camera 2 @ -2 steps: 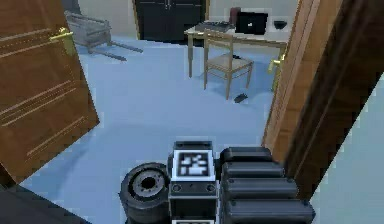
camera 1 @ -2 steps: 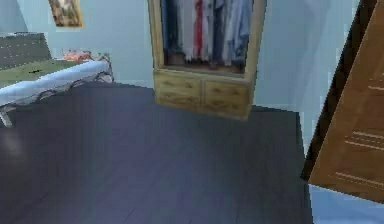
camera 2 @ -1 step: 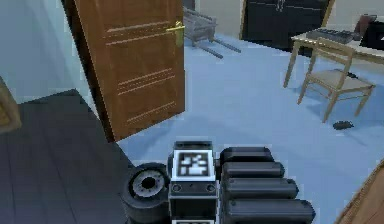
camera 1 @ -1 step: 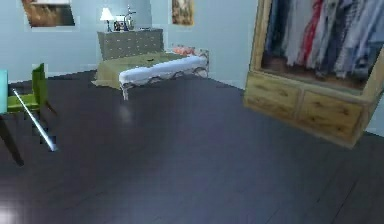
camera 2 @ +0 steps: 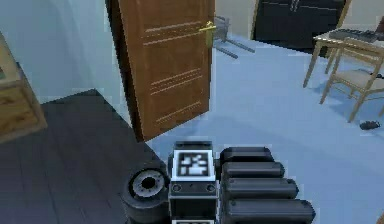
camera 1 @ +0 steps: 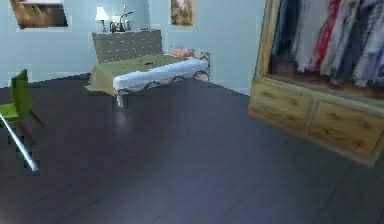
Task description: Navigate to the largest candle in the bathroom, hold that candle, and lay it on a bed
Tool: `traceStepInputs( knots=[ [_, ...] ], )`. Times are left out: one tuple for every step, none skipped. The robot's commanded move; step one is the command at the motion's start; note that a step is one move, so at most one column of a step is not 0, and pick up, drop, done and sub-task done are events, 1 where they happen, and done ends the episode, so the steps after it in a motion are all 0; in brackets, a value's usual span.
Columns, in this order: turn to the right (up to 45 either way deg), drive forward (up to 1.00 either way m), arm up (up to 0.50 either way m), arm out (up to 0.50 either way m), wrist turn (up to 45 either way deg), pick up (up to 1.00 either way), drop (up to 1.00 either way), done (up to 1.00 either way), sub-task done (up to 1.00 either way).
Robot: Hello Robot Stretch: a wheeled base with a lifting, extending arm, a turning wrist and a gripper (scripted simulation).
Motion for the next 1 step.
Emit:
traceStepInputs(
  knots=[
    [45.0,0.00,0.00,0.00,0.0,0.00,0.00,0.00,0.00]
  ],
)
